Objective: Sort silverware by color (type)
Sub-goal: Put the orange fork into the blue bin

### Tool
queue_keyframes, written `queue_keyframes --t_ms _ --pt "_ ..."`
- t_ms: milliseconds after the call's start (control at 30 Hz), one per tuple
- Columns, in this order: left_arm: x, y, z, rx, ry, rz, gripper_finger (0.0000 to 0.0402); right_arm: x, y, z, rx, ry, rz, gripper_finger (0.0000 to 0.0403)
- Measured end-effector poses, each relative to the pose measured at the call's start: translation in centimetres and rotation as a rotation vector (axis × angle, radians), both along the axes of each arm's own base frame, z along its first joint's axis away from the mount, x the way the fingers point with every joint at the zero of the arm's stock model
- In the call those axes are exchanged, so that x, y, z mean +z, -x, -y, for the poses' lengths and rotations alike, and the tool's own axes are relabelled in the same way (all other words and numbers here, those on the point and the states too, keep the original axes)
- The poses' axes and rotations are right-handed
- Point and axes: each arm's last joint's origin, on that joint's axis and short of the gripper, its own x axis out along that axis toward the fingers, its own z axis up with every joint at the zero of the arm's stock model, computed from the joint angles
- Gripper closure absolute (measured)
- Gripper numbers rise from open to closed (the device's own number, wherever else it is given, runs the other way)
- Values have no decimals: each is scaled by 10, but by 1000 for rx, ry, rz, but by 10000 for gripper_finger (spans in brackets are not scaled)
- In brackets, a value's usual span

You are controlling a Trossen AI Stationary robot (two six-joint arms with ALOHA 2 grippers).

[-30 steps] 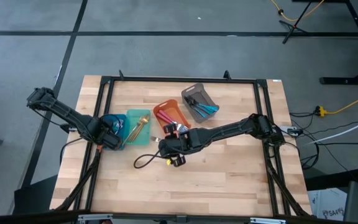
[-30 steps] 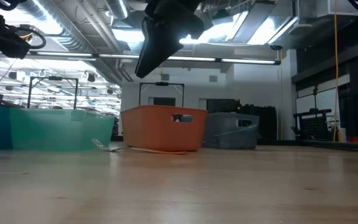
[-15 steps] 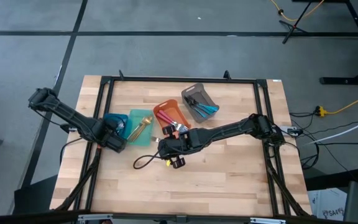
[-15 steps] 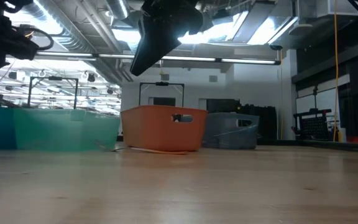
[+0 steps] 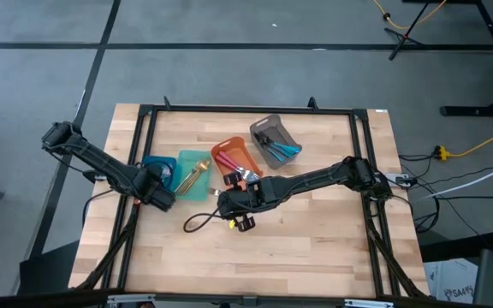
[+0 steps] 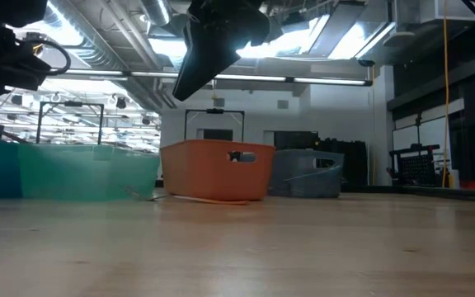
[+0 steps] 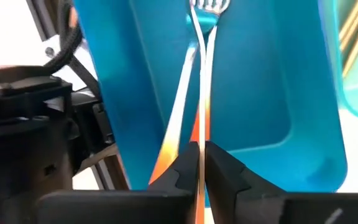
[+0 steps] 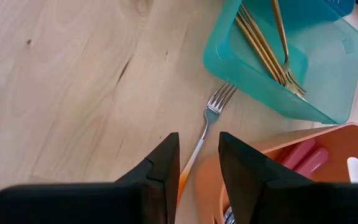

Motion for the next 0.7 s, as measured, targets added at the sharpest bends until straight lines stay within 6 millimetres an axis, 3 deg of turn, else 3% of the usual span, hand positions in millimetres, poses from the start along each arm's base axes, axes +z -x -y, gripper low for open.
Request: queue_keyframes --t_ms 700 --pt "1 1 -2 -10 -45 -1 341 0 0 -1 24 -39 -9 299"
